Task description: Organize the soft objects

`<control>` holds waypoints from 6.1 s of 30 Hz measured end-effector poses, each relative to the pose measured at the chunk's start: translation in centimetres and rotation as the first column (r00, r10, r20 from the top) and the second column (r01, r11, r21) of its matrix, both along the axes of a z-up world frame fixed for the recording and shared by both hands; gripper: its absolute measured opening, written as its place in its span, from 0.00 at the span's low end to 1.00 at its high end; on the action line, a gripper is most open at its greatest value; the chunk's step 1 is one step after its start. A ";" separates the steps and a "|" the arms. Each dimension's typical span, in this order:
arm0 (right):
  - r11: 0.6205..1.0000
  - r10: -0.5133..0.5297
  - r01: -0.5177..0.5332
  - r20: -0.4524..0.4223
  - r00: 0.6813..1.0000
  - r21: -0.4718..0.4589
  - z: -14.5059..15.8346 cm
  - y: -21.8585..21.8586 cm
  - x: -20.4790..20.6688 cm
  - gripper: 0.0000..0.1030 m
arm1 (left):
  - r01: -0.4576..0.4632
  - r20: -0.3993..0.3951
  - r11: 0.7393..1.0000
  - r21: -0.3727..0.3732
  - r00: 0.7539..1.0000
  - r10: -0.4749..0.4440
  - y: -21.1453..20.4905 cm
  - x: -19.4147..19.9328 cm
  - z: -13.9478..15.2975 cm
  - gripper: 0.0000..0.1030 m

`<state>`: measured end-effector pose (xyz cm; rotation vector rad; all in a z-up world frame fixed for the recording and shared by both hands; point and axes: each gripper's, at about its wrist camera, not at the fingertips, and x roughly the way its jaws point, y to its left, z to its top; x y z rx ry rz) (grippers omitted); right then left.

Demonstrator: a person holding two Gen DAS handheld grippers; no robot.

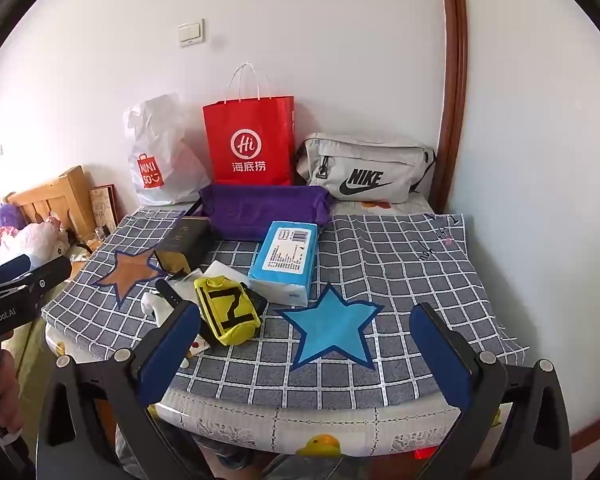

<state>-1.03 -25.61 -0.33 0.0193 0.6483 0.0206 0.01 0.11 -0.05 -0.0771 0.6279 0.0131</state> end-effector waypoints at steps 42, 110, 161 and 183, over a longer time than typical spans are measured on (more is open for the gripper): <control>0.999 0.027 -0.026 0.029 0.999 -0.023 0.6 0.6 -0.8 1.00 | 0.007 0.015 0.999 0.031 1.000 -0.007 0.1 -0.5 1.3 1.00; 0.996 0.085 -0.085 0.002 0.996 -0.009 -1.7 1.7 0.0 1.00 | -0.025 -0.033 0.999 0.035 0.999 0.026 1.1 0.6 -1.6 1.00; 0.905 0.410 -0.354 -0.256 0.876 0.236 -19.5 6.4 17.5 0.72 | 0.007 -0.296 0.989 -0.149 0.954 -0.052 5.8 11.2 -15.4 0.99; 0.968 0.239 -0.210 -0.257 0.936 0.136 -19.0 0.2 12.2 0.72 | 0.161 -0.175 0.970 -0.183 0.965 -0.194 2.1 12.8 -13.3 0.76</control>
